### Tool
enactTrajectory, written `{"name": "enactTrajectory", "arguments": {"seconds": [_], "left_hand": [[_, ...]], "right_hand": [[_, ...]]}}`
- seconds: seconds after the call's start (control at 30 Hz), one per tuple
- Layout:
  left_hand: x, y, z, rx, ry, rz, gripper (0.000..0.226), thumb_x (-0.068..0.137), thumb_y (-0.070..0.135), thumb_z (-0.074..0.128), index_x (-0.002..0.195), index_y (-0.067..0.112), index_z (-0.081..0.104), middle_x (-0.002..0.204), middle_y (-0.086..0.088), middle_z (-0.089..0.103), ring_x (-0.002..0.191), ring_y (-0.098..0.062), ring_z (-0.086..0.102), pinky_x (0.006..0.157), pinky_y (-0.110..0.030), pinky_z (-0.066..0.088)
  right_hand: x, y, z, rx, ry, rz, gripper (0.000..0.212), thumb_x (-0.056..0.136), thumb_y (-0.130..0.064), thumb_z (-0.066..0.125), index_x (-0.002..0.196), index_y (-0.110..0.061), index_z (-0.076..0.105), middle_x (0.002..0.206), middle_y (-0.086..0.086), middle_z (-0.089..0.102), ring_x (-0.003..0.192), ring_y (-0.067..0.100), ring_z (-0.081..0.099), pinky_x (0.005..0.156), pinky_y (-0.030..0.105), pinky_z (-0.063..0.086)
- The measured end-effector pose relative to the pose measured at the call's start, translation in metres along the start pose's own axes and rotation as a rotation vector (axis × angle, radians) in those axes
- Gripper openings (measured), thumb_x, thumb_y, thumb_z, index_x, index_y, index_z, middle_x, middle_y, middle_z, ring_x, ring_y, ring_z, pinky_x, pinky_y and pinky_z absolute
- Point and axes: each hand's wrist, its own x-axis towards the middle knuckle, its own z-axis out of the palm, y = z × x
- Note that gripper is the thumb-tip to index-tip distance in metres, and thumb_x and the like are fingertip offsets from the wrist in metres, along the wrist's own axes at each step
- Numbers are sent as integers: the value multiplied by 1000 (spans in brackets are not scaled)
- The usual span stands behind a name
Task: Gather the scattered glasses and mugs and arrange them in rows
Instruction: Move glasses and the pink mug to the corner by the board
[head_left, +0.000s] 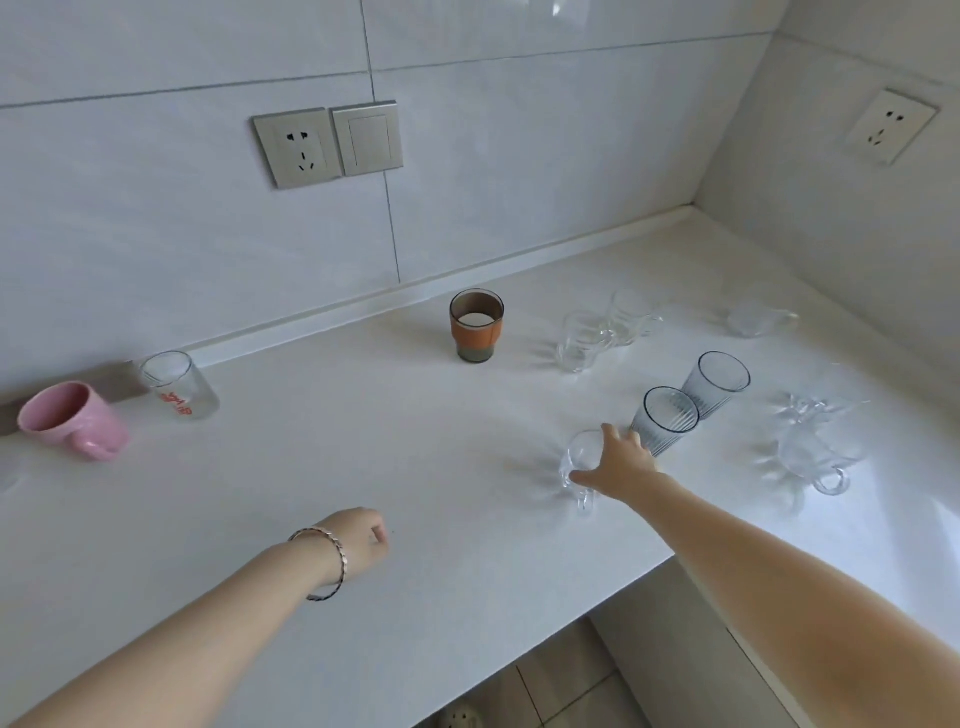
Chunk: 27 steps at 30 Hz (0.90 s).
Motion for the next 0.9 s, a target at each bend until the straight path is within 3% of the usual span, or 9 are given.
{"name": "enactTrajectory", "arguments": {"seconds": [0.1,0.27,0.4,0.47,0.53,0.67,0.9], "left_hand": [[-1,-8,4,-16,4,-65,11,92,22,43,97,21,54,125,-2,58,114,-18,55,91,-21,41],[-12,-35,8,-51,25,-181,20,92,21,42,104,17,59,124,-2,58,95,-13,49,81,-17,35],[-29,-63,6,-115,42,-306,27,92,20,43,112,12,59,123,-3,59,111,-18,55,87,-20,39],[-40,-79,5,-134,48,-356,27,92,19,43,112,12,59,123,-3,59,114,-18,55,88,-20,40],[-50,-96,4,-166,42,-401,23,91,18,42,106,14,60,116,-2,60,104,-18,56,82,-20,39],[-73,-133,10,-263,61,-483,15,88,16,42,78,20,52,83,4,56,83,-17,52,73,-20,37],[-123,-218,24,-402,128,-592,10,90,19,44,88,16,54,90,-1,55,84,-18,53,75,-21,37]], "right_hand": [[7,3,14,62,9,0,91,76,-37,74,145,-16,19,136,14,37,119,32,53,95,38,46],[10,5,18,64,77,-31,86,68,-34,79,137,-19,30,127,12,45,114,31,55,88,35,48],[2,-17,20,17,116,-154,81,65,-31,78,133,-25,35,122,7,46,114,31,51,86,34,47],[-5,-40,23,18,86,-247,81,66,-30,77,134,-28,34,123,6,45,115,29,50,86,34,47],[-15,-69,28,20,45,-351,81,66,-30,76,134,-30,34,122,4,45,114,27,51,84,33,48],[-47,-131,50,-4,-28,-542,81,67,-29,75,135,-33,32,124,2,43,114,23,48,81,30,47],[-118,-247,108,-134,-140,-798,82,69,-29,72,139,-34,29,125,0,43,115,20,49,81,26,43]]}}
